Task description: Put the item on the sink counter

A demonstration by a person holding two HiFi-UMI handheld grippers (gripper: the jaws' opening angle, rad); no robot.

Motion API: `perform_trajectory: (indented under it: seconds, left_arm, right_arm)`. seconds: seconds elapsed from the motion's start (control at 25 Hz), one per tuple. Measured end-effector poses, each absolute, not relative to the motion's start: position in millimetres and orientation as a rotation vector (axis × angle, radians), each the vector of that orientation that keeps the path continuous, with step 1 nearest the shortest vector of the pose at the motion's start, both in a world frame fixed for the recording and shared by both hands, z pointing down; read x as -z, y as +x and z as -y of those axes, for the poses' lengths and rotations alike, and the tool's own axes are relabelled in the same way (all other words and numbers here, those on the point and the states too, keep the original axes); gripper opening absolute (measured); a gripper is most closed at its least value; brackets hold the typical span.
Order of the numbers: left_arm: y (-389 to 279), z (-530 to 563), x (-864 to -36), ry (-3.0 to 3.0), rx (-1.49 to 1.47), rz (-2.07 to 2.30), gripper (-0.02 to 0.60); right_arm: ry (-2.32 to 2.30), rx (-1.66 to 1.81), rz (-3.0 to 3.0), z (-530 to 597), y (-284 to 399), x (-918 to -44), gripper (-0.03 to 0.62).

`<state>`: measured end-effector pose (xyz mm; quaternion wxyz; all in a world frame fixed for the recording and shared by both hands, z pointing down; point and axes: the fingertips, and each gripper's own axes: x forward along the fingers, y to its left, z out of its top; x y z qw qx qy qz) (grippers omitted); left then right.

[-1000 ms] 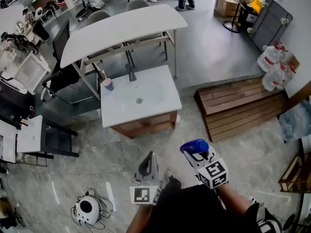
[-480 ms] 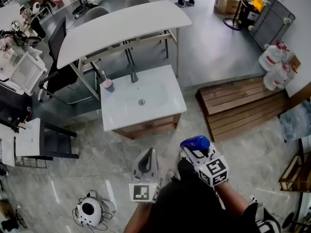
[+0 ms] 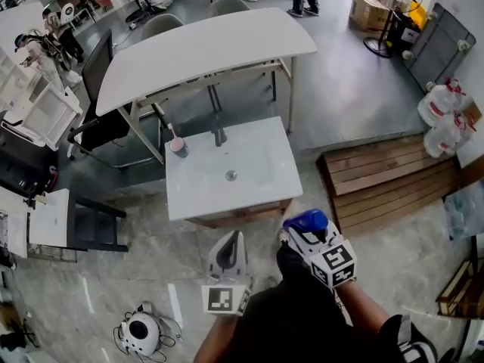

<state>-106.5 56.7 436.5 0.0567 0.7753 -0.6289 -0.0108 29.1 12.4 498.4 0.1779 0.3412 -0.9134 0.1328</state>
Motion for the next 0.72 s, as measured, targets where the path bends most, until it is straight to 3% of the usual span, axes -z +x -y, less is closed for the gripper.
perform_trajectory:
  seconds: [0.72]
  left_arm:
    - [-129.8, 124.1, -432.0, 2.239, 0.045, 2.000, 0.015]
  right_arm:
    - [0.733, -0.280, 2.605, 187.4, -5.3, -502.2, 0.164]
